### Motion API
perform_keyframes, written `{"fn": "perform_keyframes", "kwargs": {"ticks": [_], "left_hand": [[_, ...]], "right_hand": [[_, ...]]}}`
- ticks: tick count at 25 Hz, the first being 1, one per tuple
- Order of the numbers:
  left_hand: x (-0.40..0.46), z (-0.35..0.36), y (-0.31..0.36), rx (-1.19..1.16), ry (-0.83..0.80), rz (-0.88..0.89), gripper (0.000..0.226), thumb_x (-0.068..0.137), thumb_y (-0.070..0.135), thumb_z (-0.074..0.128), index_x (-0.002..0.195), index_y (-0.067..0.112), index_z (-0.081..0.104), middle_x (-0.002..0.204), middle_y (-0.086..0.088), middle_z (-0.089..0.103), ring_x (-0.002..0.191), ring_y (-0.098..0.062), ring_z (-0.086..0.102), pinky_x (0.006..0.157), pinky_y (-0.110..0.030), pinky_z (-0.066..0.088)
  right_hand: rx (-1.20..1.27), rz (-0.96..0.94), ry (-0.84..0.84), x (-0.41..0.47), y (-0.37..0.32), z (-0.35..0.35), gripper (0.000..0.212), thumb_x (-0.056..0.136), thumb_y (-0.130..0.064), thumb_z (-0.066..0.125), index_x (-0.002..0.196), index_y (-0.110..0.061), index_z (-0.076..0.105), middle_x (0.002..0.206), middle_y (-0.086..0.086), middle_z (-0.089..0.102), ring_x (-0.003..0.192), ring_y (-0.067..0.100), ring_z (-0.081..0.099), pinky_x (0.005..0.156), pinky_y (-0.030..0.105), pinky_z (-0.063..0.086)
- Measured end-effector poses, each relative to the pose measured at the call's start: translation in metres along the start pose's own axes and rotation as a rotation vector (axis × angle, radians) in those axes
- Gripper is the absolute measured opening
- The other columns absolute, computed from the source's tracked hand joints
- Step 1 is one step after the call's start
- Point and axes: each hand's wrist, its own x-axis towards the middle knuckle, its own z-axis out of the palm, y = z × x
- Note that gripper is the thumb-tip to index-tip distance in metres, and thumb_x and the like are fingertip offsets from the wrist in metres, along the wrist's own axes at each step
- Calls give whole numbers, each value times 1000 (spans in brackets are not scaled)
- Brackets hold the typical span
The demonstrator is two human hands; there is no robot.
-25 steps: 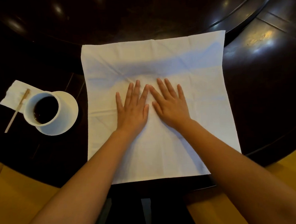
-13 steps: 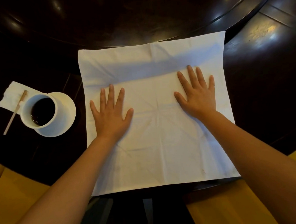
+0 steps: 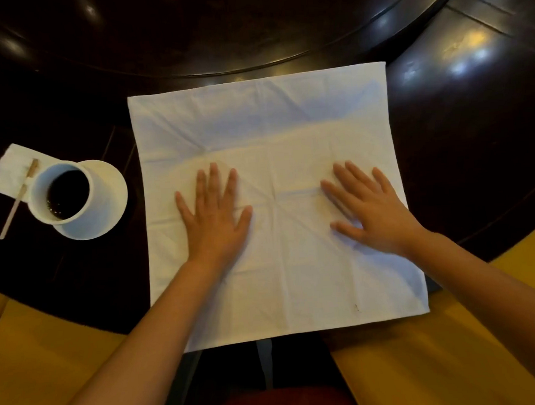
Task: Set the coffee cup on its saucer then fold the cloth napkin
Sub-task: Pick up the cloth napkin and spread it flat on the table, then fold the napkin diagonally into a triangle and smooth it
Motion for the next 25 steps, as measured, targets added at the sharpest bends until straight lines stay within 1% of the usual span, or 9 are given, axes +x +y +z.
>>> {"fn": "perform_keyframes", "kwargs": {"ticks": [6,9,11,14,16,18,20,22,25], "left_hand": [[-48,21,91,10,-126,376,66,86,51,25,147,26,22,156,-6,14,143,-26,10,108,-61,4],[-65,29,115,75,-179,453,65,88,50,20,148,27,12,157,-3,2,144,-24,-1,109,-60,-1],[-73,29,121,108,-224,518,65,89,51,19,148,27,11,157,-4,2,143,-24,-4,108,-60,-2],[-84,25,122,123,-308,632,65,90,52,19,149,26,10,158,-5,3,143,-24,-7,107,-60,-6],[-91,22,119,82,-337,696,65,91,54,19,149,25,9,158,-3,-1,143,-23,-10,108,-60,-11],[-98,20,116,-61,-359,736,64,93,55,14,149,25,10,157,2,-6,142,-17,-15,111,-53,-16],[-102,12,115,-312,-422,676,63,93,53,14,148,24,19,157,5,4,142,-8,-9,114,-41,-14],[-101,0,116,-648,-424,489,56,92,50,30,140,23,38,146,9,38,134,4,21,114,-24,10],[-88,-19,113,-937,-297,136,27,86,35,58,111,25,61,106,14,66,94,7,55,78,-4,39]], "right_hand": [[-220,-253,-241,-107,6,9,94,73,-77,39,148,-29,8,157,7,7,144,25,-2,111,49,-2],[-237,-266,-279,-125,6,15,111,61,-54,73,148,-27,9,157,10,8,143,29,-1,112,54,3],[-240,-248,-261,-128,5,13,113,60,-37,81,148,-25,12,156,12,13,143,32,6,114,56,12],[-154,-257,-226,-130,5,2,90,63,-36,79,141,-23,35,149,11,34,138,31,27,106,47,30],[-55,-248,-137,-128,5,-11,54,67,-32,78,116,-23,59,128,5,59,121,25,53,98,40,42],[34,-187,-51,-118,3,-24,19,76,-26,69,95,-24,66,101,-4,70,96,15,64,94,41,48],[126,-75,-21,-103,-2,-36,9,82,-23,66,90,-22,68,88,-5,71,82,14,64,91,42,49],[229,20,3,-84,-8,-46,11,83,-22,66,93,-18,69,87,-1,71,80,18,63,83,37,49],[383,53,74,-49,-23,-59,14,83,-19,67,95,-12,70,91,2,70,80,17,62,73,30,47]]}}
